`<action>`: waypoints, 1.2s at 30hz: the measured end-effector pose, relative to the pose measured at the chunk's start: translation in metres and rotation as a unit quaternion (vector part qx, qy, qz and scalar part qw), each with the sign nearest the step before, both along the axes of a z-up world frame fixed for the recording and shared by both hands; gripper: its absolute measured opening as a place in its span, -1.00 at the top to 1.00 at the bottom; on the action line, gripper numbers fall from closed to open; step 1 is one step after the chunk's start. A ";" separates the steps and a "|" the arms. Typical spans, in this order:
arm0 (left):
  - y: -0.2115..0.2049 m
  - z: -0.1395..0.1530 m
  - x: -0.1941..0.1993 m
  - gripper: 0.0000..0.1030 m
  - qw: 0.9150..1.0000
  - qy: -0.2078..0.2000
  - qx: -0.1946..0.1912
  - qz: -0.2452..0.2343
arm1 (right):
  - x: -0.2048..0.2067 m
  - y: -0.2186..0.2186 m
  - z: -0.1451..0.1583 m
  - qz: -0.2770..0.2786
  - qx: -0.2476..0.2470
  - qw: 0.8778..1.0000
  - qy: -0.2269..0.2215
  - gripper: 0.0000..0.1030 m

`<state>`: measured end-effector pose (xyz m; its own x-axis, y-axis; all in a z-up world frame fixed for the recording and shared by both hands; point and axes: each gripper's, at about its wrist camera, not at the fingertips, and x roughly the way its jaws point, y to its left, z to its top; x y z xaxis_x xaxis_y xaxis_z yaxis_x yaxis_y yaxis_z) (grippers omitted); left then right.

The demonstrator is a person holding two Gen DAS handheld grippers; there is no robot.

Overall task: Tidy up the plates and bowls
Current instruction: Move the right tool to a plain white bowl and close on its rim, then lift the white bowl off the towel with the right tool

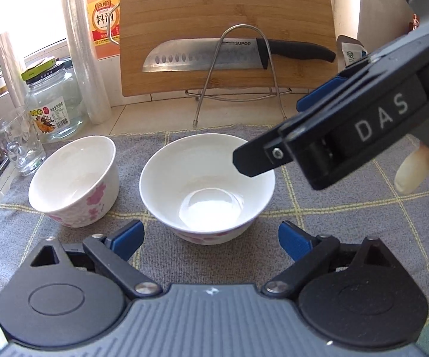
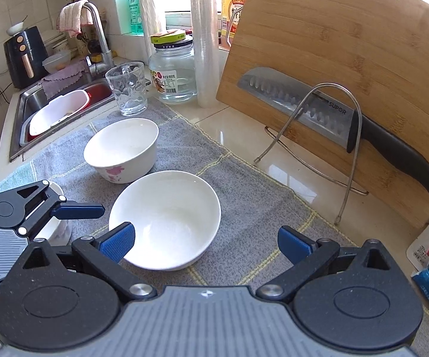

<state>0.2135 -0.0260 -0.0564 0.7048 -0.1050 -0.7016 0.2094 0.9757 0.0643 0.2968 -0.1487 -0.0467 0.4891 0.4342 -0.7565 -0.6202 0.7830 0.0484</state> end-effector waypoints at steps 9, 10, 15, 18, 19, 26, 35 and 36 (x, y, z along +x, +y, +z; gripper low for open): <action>0.004 -0.001 0.012 -0.77 1.000 0.007 -0.016 0.010 | 0.028 0.027 -0.020 0.049 -0.011 0.998 0.033 -0.72; 0.004 -0.001 0.013 -0.76 1.000 0.008 -0.018 0.009 | 0.031 0.029 -0.021 0.051 -0.009 0.998 0.037 -0.70; 0.005 -0.001 0.015 -0.70 1.000 0.011 -0.027 0.008 | 0.041 0.033 -0.026 0.062 -0.008 0.997 0.051 -0.53; 0.005 -0.001 0.015 -0.68 1.000 0.011 -0.029 0.006 | 0.043 0.034 -0.028 0.067 -0.005 0.996 0.060 -0.41; 0.005 -0.001 0.016 -0.68 1.000 0.011 -0.029 0.005 | 0.043 0.034 -0.029 0.068 -0.004 0.996 0.062 -0.40; 0.006 -0.002 0.017 -0.67 0.999 0.012 -0.030 0.000 | 0.044 0.034 -0.029 0.071 0.001 0.995 0.071 -0.35; 0.003 0.001 0.014 -0.67 0.999 0.014 -0.024 -0.018 | 0.039 0.029 -0.024 0.066 0.003 0.995 0.076 -0.35; 0.003 0.002 0.013 -0.67 0.999 0.014 -0.022 -0.020 | 0.037 0.028 -0.022 0.065 0.004 0.995 0.076 -0.35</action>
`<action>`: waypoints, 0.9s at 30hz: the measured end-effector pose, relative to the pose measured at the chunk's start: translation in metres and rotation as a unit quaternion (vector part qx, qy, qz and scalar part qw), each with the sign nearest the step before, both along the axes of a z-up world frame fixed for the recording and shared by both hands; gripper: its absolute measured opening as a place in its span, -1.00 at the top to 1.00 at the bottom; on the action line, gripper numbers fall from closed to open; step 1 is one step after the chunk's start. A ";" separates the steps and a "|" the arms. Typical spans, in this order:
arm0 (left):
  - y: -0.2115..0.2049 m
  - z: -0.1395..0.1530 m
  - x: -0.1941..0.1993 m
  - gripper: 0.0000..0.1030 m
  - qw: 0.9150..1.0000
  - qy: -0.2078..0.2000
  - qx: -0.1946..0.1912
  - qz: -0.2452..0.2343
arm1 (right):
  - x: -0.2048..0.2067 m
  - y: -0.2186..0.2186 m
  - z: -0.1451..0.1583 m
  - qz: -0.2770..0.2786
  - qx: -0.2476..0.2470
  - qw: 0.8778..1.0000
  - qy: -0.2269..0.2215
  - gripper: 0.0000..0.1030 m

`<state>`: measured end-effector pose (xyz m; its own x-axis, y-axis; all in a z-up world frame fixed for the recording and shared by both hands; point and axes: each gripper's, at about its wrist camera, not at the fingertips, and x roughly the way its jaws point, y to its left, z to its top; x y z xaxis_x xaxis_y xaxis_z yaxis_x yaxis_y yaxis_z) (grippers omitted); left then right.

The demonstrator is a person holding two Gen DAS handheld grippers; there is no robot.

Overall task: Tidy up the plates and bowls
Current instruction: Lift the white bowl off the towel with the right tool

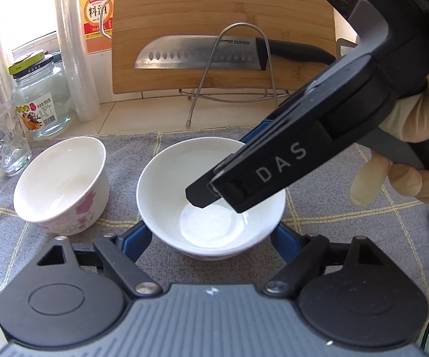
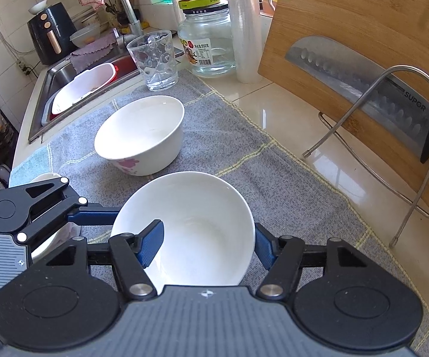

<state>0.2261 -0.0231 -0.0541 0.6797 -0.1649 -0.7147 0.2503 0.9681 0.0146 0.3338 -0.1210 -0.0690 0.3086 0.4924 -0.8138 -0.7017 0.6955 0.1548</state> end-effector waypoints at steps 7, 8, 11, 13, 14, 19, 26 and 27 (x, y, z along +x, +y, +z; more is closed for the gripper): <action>-0.006 0.010 -0.014 -0.67 1.000 -0.003 0.004 -0.025 | -0.019 -0.011 0.011 -0.012 0.005 1.000 -0.001 -0.36; -0.007 0.012 -0.017 -0.67 1.000 -0.004 0.005 -0.029 | -0.022 -0.012 0.013 -0.015 0.005 1.000 -0.001 -0.36; -0.009 0.015 -0.026 -0.67 0.999 -0.005 0.007 -0.039 | -0.033 -0.016 0.017 -0.020 0.007 1.000 -0.003 -0.36; -0.010 0.017 -0.032 -0.67 0.999 -0.005 0.006 -0.044 | -0.041 -0.019 0.020 -0.024 0.007 1.000 -0.005 -0.36; -0.010 0.018 -0.035 -0.67 0.999 -0.004 0.006 -0.046 | -0.045 -0.020 0.021 -0.026 0.008 1.000 -0.006 -0.36; -0.012 0.021 -0.051 -0.67 0.998 -0.002 0.006 -0.061 | -0.064 -0.024 0.024 -0.035 0.010 0.999 -0.006 -0.36; -0.017 0.024 -0.070 -0.67 0.996 0.004 0.011 -0.083 | -0.088 -0.032 0.023 -0.050 0.015 0.999 -0.001 -0.36; -0.018 0.024 -0.073 -0.67 0.996 0.006 0.011 -0.087 | -0.091 -0.033 0.023 -0.052 0.016 0.999 0.000 -0.36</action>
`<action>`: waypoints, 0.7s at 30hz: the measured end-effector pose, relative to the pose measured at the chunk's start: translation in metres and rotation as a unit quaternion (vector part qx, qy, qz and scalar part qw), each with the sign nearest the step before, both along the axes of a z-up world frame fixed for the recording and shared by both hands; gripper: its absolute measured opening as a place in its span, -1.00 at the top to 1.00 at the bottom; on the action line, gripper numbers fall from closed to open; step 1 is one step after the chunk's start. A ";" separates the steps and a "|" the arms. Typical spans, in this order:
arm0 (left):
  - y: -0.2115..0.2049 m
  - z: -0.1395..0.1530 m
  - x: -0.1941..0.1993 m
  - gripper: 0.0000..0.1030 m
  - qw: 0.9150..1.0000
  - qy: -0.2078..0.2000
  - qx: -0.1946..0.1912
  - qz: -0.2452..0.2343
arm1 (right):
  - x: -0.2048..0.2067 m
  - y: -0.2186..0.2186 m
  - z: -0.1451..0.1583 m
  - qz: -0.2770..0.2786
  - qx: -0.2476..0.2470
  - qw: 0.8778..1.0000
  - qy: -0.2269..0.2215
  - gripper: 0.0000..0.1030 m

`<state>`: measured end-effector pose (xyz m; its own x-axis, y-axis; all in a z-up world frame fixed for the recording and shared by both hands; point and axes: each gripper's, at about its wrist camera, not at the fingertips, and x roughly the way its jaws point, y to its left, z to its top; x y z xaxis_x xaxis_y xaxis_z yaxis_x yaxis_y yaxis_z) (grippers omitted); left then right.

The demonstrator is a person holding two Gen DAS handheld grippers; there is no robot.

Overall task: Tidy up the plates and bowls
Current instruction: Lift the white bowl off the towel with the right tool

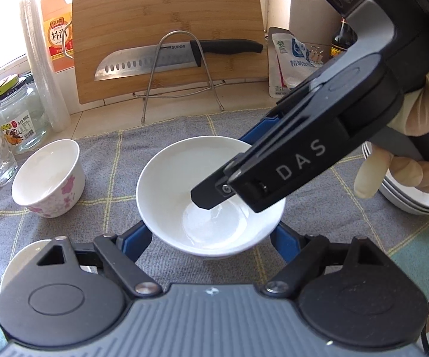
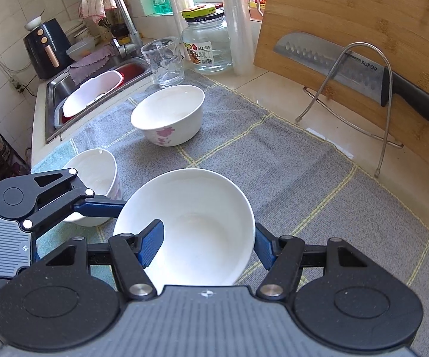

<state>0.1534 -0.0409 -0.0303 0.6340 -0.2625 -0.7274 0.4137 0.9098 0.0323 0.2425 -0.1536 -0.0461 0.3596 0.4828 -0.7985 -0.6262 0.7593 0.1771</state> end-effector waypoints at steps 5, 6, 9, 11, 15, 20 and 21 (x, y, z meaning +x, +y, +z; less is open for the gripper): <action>-0.002 0.001 -0.012 -0.67 1.000 0.007 0.001 -0.017 | -0.017 -0.006 -0.002 -0.012 0.003 1.000 0.004 -0.36; -0.003 0.001 -0.015 -0.67 1.000 0.009 0.002 -0.021 | -0.020 -0.007 -0.002 -0.015 0.003 1.000 0.005 -0.36; -0.005 0.001 -0.021 -0.67 0.999 0.014 0.002 -0.032 | -0.030 -0.011 -0.003 -0.023 0.005 1.000 0.009 -0.36; -0.007 0.002 -0.024 -0.67 0.999 0.016 0.002 -0.041 | -0.035 -0.014 -0.004 -0.030 0.006 0.999 0.012 -0.36; -0.010 0.004 -0.030 -0.67 0.998 0.022 0.005 -0.062 | -0.047 -0.021 -0.005 -0.043 0.006 0.999 0.016 -0.36; -0.012 0.005 -0.035 -0.67 0.996 0.034 0.005 -0.086 | -0.059 -0.029 -0.008 -0.057 0.010 0.998 0.028 -0.37; -0.013 0.005 -0.035 -0.67 0.995 0.037 0.005 -0.089 | -0.062 -0.030 -0.009 -0.059 0.010 0.998 0.031 -0.38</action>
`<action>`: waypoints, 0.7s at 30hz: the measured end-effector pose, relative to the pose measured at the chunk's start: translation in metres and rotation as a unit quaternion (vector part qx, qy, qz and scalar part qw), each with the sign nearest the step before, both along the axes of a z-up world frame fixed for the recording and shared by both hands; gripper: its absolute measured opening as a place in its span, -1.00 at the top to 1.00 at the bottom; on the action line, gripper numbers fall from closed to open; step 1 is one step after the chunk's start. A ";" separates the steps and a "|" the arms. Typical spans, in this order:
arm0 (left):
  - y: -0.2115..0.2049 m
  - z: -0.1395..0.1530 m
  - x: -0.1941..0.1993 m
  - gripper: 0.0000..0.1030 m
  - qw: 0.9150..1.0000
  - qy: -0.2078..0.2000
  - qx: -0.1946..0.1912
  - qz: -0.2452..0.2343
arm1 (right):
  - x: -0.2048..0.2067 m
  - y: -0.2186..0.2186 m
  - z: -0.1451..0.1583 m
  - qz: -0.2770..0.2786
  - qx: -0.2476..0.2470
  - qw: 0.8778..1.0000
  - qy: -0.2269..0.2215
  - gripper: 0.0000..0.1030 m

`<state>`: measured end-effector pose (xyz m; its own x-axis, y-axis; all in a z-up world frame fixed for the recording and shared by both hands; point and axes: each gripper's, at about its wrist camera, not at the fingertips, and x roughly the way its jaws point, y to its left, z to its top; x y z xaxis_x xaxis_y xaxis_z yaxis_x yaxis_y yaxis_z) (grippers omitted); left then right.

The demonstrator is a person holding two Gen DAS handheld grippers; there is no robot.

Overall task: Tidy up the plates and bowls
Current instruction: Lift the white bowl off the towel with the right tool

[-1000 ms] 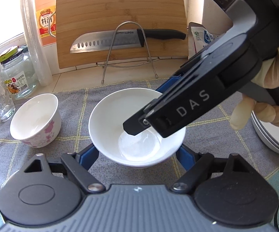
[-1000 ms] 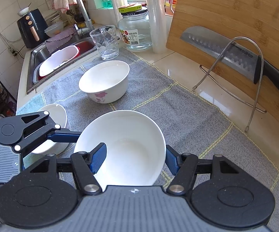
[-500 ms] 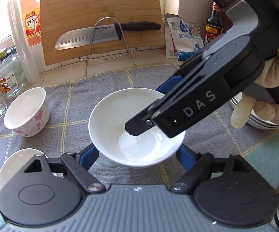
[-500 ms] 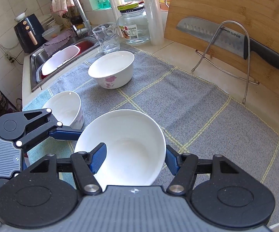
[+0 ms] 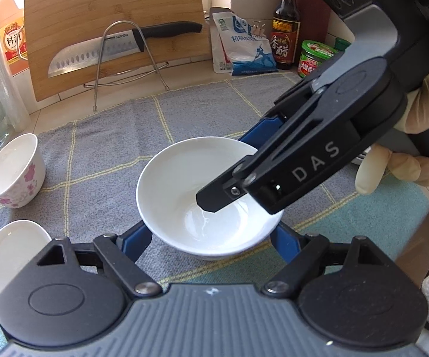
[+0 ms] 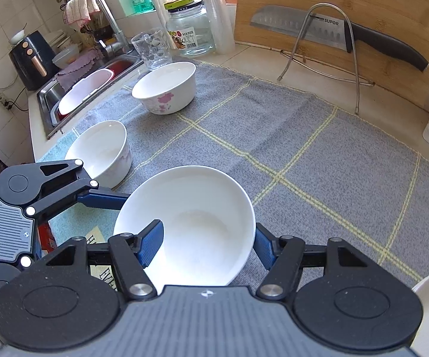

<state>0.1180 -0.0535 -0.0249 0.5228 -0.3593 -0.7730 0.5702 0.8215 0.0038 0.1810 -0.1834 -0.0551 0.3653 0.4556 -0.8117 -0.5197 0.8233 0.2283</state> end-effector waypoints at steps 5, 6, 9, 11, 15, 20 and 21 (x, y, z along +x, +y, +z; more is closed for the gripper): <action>0.001 -0.002 -0.003 -0.67 1.000 0.020 -0.005 -0.014 | -0.009 -0.002 -0.003 -0.003 -0.003 1.000 0.009 -0.39; 0.001 -0.002 -0.003 -0.67 1.000 0.021 -0.004 -0.015 | -0.010 -0.002 -0.004 -0.003 -0.003 1.000 0.011 -0.39; 0.002 -0.003 -0.005 -0.67 0.999 0.026 -0.004 -0.019 | -0.012 -0.002 -0.006 -0.002 -0.004 1.000 0.014 -0.39; 0.002 -0.005 -0.004 -0.67 0.999 0.031 -0.005 -0.021 | -0.012 -0.001 -0.007 -0.001 -0.005 1.000 0.016 -0.39; 0.003 -0.007 -0.004 -0.67 0.999 0.036 -0.007 -0.023 | -0.012 -0.001 -0.009 0.000 -0.007 1.000 0.019 -0.40; 0.003 -0.008 -0.003 -0.67 0.999 0.038 -0.007 -0.026 | -0.013 0.000 -0.011 0.000 -0.007 1.000 0.021 -0.41; 0.003 -0.008 -0.003 -0.67 0.999 0.038 -0.007 -0.027 | -0.013 0.000 -0.011 0.000 -0.007 1.000 0.021 -0.41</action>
<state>0.1146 -0.0507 -0.0333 0.4425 -0.3955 -0.8048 0.6113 0.7897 -0.0520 0.1677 -0.1838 -0.0658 0.3307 0.4442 -0.8327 -0.5104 0.8263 0.2381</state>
